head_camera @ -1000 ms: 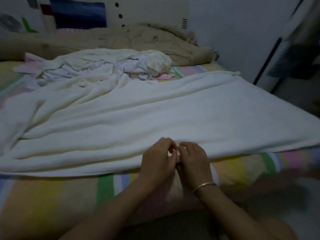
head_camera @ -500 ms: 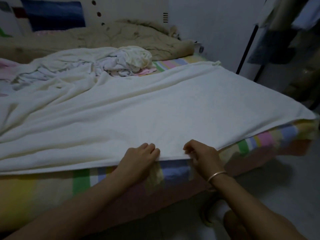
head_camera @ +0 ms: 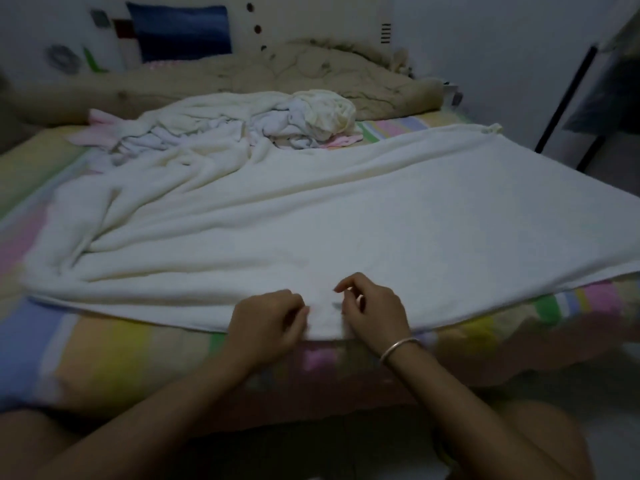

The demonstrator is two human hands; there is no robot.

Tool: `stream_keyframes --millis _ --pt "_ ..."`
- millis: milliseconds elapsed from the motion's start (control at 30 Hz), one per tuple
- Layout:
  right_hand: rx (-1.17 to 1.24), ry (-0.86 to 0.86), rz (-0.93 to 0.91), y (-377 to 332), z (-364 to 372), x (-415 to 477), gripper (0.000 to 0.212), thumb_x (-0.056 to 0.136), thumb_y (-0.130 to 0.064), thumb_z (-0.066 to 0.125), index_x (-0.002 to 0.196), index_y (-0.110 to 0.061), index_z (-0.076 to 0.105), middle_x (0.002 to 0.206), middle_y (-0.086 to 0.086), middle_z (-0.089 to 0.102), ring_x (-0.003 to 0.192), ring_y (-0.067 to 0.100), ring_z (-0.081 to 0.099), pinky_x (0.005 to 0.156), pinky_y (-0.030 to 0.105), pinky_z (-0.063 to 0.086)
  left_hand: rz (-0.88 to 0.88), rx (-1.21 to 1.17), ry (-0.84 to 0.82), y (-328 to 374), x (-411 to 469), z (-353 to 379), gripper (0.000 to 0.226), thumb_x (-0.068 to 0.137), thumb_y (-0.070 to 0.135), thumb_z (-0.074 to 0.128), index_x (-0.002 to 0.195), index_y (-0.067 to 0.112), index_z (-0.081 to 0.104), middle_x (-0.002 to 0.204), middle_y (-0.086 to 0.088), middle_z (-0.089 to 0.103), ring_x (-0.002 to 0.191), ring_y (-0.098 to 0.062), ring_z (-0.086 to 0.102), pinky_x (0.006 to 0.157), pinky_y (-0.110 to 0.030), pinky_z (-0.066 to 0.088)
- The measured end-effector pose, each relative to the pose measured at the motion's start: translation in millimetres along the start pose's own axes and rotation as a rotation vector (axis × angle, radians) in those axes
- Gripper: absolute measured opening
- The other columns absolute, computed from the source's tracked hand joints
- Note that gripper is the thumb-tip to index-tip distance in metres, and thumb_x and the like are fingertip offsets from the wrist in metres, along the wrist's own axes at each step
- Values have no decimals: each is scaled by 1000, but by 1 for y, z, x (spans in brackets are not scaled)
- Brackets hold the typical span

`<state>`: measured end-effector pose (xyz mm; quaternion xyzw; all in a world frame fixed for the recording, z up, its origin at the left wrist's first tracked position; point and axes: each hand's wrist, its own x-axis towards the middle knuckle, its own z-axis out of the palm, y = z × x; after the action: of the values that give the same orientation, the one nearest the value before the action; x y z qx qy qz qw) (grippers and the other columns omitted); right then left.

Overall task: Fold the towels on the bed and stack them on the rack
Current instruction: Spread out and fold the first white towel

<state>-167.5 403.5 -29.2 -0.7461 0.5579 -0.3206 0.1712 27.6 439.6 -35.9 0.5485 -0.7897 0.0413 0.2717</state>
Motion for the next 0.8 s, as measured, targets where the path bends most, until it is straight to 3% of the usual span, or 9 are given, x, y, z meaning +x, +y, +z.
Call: stream_keyframes --millis 167,267,400,467,533,600,633,733,800 --pt "3 -182 -207 -89 57 37 14 90 -26 52 99 -31 61 89 -11 66 78 14 61 66 27 40 -635 5 347 -107 -24 -61 5 88 23 57 90 26 61 75 5 64 73 -23 62 60 -32 43" --pt "59 -249 -373 -161 116 63 16 91 -24 52 102 -28 63 97 -9 65 89 13 59 74 30 45 -891 45 538 -192 -49 -108 22 85 9 53 104 18 60 98 -6 63 95 -31 58 77 -42 46" --pt "82 -357 -575 -262 205 86 22 89 -21 54 109 -19 63 110 4 60 107 23 50 84 36 43 -1267 -54 462 -295 -70 -145 37 85 2 50 120 9 57 120 -19 58 111 -37 55 93 -43 45" --pt "42 -375 -545 -295 242 102 30 89 -21 53 118 -17 59 120 8 55 113 27 47 88 36 41 -1389 -541 470 -324 -61 -153 29 91 1 50 118 8 56 106 -18 66 90 -31 66 75 -34 57" --pt "70 -375 -384 -320 269 126 39 90 -19 49 129 -15 50 129 9 48 120 27 44 97 33 36 -1493 -936 430 -346 -50 -158 17 99 4 41 109 5 56 72 -10 67 53 -16 66 45 -22 54" --pt "164 -363 -195 -330 281 152 47 93 -18 47 139 -16 39 138 8 40 125 26 44 100 30 33 -1479 -1123 339 -360 -40 -158 25 102 11 38 89 5 59 54 -3 66 40 -8 60 39 -18 49" --pt "201 -353 -138 -334 286 164 50 94 -18 46 143 -17 34 142 7 38 126 25 44 99 30 33 -1428 -1190 309 -369 -33 -158 26 102 15 41 89 5 61 60 -5 69 46 -8 63 44 -18 50" --pt "215 -395 -93 -331 290 184 53 96 -23 47 146 -21 30 141 2 47 124 24 49 99 32 38 -1368 -1299 345 -383 -8 -156 43 101 34 47 130 3 53 122 -12 62 113 -26 62 83 -31 51" --pt "268 -447 -42 -331 297 194 49 94 -26 50 142 -24 38 129 4 59 113 27 58 97 39 46 -1409 -1285 352 -396 5 -155 51 97 42 53 132 6 51 122 -9 58 123 -29 55 83 -32 48"
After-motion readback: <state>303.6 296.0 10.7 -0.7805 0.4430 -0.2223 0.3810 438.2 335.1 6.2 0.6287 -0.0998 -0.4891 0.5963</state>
